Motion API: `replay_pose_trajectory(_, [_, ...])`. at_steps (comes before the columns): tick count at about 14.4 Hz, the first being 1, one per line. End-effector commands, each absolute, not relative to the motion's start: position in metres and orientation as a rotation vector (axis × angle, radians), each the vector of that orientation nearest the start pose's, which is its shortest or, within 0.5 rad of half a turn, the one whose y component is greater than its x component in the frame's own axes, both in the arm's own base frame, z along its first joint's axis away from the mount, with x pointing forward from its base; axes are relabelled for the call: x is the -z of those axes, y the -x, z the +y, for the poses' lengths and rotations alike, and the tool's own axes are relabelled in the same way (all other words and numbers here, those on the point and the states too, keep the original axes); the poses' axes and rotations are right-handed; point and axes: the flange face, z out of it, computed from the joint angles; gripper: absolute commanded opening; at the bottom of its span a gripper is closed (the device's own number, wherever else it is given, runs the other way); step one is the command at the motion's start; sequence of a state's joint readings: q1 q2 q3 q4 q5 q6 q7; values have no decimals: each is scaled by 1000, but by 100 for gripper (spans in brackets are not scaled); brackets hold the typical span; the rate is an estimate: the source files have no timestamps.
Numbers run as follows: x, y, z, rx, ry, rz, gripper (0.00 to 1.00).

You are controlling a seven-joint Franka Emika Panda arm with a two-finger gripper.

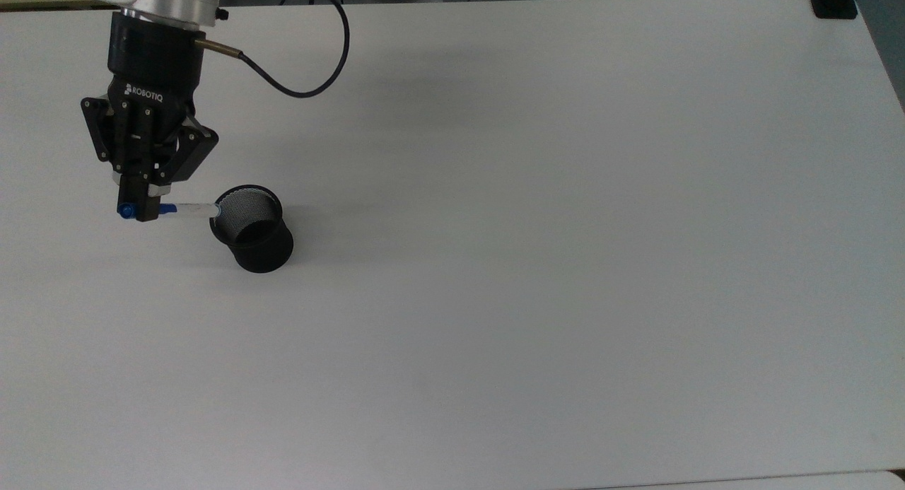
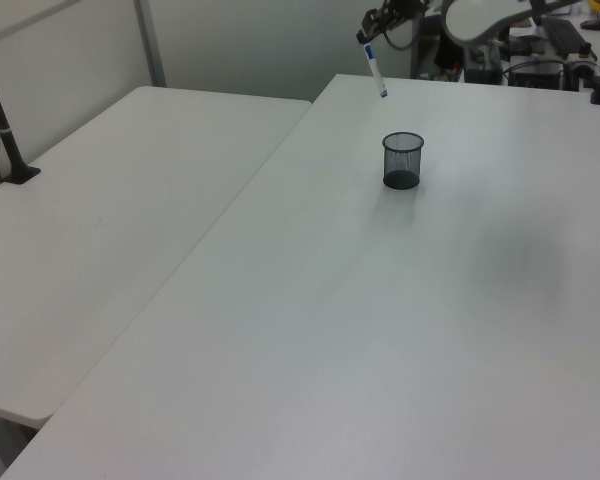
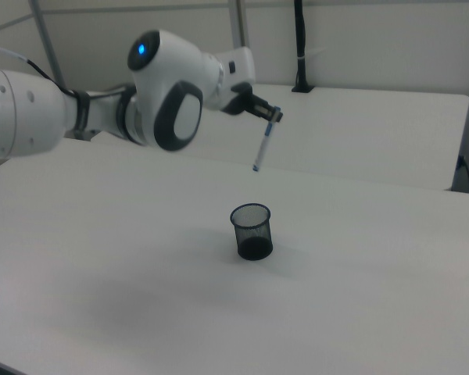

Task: Insert the marker
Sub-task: 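Lower the marker into the cup and open the gripper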

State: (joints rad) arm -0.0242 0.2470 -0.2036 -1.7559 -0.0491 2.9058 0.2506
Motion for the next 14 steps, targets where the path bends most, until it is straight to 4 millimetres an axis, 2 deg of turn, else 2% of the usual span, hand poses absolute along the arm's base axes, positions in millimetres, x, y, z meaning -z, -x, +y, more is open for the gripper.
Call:
replay_pose_trajectory(1, [-506, -646, -142, 1436, 2884, 454, 11])
replay_pose_trajectory(3, [-489, -642, -141, 1384, 2912, 445, 12])
replay_pose_trajectory(5, [-463, -635, -134, 1310, 2962, 385, 12])
replay_pose_trajectory(8, [-449, -633, -128, 1267, 2993, 338, 17])
replay_pose_trajectory(9, [-447, -632, -128, 1260, 2996, 338, 25])
replay_pose_trajectory(10, [-448, -632, -127, 1259, 2993, 341, 49])
replay_pose_trajectory(11, [-449, -633, -128, 1261, 2986, 356, 93])
replay_pose_trajectory(12, [-451, -633, -126, 1260, 2982, 359, 100])
replay_pose_trajectory(14, [-455, -633, -123, 1217, 2979, 386, 100])
